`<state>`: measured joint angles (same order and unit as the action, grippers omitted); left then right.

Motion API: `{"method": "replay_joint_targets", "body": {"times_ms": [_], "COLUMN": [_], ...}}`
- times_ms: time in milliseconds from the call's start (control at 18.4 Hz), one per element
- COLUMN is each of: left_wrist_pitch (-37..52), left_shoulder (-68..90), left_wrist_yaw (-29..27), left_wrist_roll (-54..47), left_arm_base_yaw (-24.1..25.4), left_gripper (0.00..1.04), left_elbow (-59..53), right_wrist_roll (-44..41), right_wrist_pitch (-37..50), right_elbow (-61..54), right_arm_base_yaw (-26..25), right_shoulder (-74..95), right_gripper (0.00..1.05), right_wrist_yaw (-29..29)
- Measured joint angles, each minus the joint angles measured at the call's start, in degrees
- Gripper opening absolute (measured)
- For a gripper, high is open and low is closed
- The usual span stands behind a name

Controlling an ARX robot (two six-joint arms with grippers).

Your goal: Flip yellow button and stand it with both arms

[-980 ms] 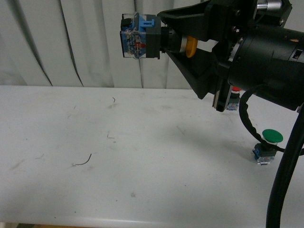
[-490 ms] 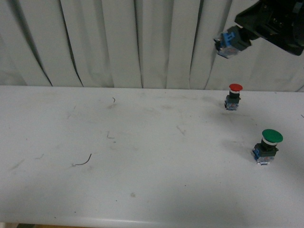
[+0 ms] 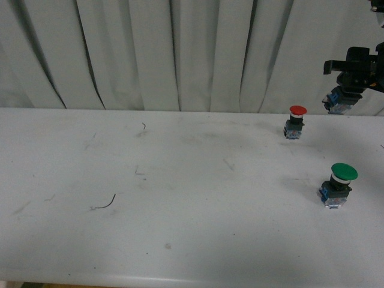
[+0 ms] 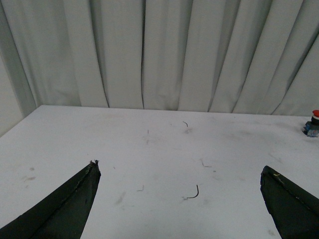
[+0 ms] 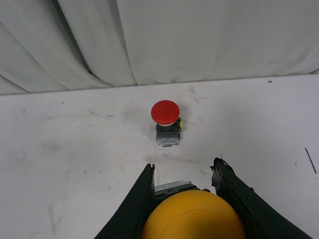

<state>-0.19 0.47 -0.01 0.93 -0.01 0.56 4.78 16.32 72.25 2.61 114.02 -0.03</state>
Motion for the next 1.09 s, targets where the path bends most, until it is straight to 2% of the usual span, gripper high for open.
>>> {"method": "replay_joint_targets", "body": {"times_ms": [272,545,1089], "left_wrist_pitch": [0.0,0.0,0.0], "left_shoulder": [0.0,0.0,0.0], "left_wrist_yaw": [0.0,0.0,0.0], "left_wrist_roll": [0.0,0.0,0.0], "left_arm_base_yaw": [0.0,0.0,0.0], "left_gripper": [0.98,0.98,0.98], "left_elbow": [0.0,0.0,0.0], "right_wrist_roll": [-1.8,-3.3,-3.3], "right_wrist_pitch": [-5.5,-15.2,-20.0], "right_elbow": [7.3,16.7,24.3], "right_arm_base_yaw": [1.2,3.8,4.1], "right_shoulder": [5.6,14.6,22.4], "right_gripper": [0.34,0.34,0.34], "right_wrist_yaw": [5.4,9.5,10.8]}}
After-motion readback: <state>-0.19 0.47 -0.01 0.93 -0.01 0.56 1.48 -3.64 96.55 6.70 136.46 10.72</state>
